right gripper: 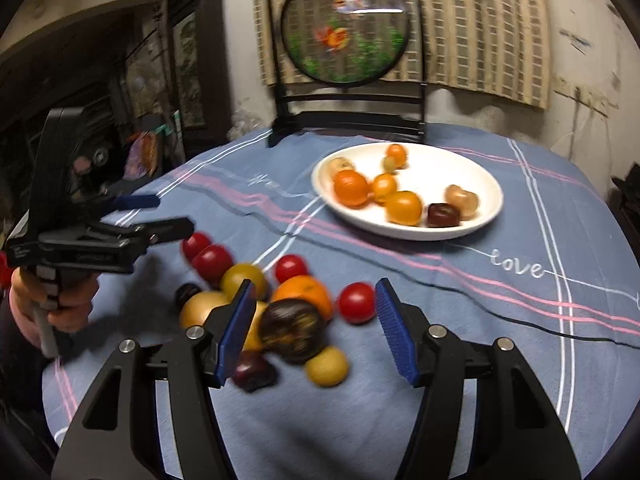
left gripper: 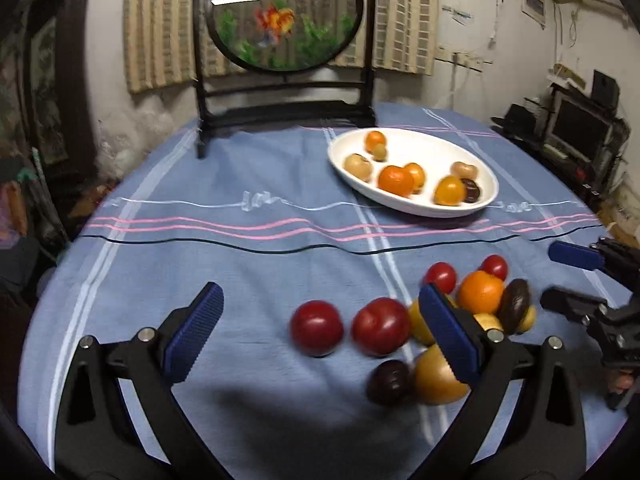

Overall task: Organize fruits
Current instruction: 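Grasp a dark purple fruit with the right gripper while the left gripper grasps a large tan fruit, then carry both fruits onto the white plate and open both grippers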

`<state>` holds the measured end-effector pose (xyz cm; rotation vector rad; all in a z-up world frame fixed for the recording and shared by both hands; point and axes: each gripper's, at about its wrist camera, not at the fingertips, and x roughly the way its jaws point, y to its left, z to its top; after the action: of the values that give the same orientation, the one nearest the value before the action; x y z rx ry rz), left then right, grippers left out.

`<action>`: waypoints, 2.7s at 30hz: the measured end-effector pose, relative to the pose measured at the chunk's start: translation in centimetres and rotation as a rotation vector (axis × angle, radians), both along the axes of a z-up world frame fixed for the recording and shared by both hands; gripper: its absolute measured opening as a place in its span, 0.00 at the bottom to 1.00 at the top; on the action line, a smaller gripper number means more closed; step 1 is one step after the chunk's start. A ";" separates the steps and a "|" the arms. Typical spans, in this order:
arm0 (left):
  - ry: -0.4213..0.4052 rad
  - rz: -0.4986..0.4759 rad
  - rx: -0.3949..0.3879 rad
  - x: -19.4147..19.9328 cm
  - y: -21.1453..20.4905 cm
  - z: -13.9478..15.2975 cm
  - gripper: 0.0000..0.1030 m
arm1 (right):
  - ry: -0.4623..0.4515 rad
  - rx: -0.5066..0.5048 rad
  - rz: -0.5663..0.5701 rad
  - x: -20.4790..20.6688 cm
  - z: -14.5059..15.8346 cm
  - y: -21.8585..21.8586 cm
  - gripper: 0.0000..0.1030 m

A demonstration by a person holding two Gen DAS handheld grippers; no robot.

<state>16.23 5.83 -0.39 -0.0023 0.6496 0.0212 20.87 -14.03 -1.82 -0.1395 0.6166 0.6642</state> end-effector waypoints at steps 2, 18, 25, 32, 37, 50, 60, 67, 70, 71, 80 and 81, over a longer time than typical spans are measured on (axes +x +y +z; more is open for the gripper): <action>-0.006 -0.008 0.007 -0.4 -0.2 0.0 0.97 | 0.006 -0.035 0.024 -0.5 -0.4 0.8 0.61; -0.040 -0.044 0.052 -1.4 -1.3 0.2 0.97 | 0.063 -0.095 0.014 0.1 -2.5 1.9 0.51; -0.040 -0.048 0.057 -1.5 -1.5 0.2 0.97 | 0.074 -0.100 0.020 0.3 -2.7 2.1 0.47; -0.038 -0.076 0.048 -1.8 -1.6 0.3 0.97 | 0.093 -0.055 0.009 0.6 -2.2 1.5 0.45; -0.051 -0.313 -0.009 -3.5 -3.3 0.7 0.95 | 0.094 0.042 -0.036 1.0 -0.8 -0.4 0.45; 0.089 -0.490 0.119 -3.1 -7.2 -2.6 0.51 | 0.093 0.074 -0.055 1.0 -0.2 -1.2 0.45; 0.182 -0.500 0.114 -1.0 -6.8 -3.7 0.50 | 0.096 0.077 -0.060 1.0 -0.2 -1.5 0.45; 0.185 -0.514 0.159 -0.6 -7.3 -4.0 0.49 | 0.101 0.081 -0.062 1.1 -0.2 -1.6 0.45; 0.183 -0.510 0.165 -0.6 -7.3 -4.0 0.45 | 0.102 0.079 -0.065 1.2 -0.2 -1.6 0.45; 0.183 -0.510 0.162 -0.6 -7.2 -4.0 0.45 | 0.102 0.078 -0.066 1.2 -0.3 -1.6 0.45; 0.174 -0.507 0.141 -0.8 -7.1 -3.8 0.44 | 0.111 0.080 -0.073 1.5 -0.4 -1.8 0.45; 0.171 -0.506 0.136 -0.9 -7.1 -3.7 0.44 | 0.109 0.081 -0.072 1.4 -0.4 -1.8 0.45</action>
<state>15.31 -1.28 -4.10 0.2978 0.8037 -0.4264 22.31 -15.87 -2.19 -0.0061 0.6951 0.6290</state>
